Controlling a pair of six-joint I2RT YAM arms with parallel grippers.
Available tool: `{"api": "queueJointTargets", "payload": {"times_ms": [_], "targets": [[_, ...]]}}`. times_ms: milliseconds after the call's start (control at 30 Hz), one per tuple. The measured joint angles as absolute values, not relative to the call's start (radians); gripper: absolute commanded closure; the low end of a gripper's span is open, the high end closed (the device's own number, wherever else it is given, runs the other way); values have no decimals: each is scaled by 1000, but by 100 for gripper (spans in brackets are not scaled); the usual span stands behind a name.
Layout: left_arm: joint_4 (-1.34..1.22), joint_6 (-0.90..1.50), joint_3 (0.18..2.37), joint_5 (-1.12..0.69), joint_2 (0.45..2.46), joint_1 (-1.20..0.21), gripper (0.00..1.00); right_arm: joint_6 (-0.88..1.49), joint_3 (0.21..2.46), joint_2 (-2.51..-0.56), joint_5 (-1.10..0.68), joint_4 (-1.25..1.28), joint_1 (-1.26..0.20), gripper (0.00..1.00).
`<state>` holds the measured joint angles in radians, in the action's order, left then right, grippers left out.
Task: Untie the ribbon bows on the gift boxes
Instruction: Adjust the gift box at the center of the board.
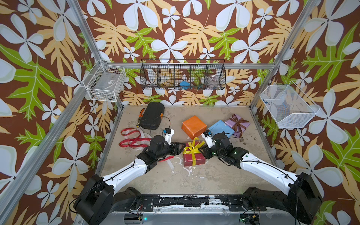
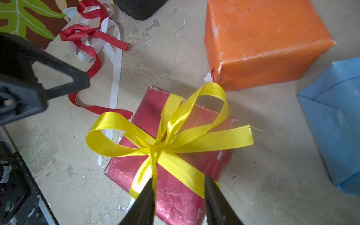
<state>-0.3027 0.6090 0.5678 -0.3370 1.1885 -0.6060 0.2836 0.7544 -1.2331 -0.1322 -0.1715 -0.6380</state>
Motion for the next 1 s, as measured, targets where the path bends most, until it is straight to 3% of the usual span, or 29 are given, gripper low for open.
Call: {"api": "queueJointTargets", "payload": {"times_ms": [167, 367, 733, 1000], "targets": [[-328, 670, 513, -315, 1180, -723, 36, 305, 699, -1271, 14, -170, -636, 70], [-389, 751, 425, -267, 1204, -756, 35, 321, 642, -1302, 45, -153, -635, 70], [-501, 756, 490, -187, 1312, -717, 31, 381, 535, -1315, -228, -13, -651, 70], [-384, 657, 567, -132, 1250, -617, 24, 394, 545, -1315, -350, 60, -680, 67]]}}
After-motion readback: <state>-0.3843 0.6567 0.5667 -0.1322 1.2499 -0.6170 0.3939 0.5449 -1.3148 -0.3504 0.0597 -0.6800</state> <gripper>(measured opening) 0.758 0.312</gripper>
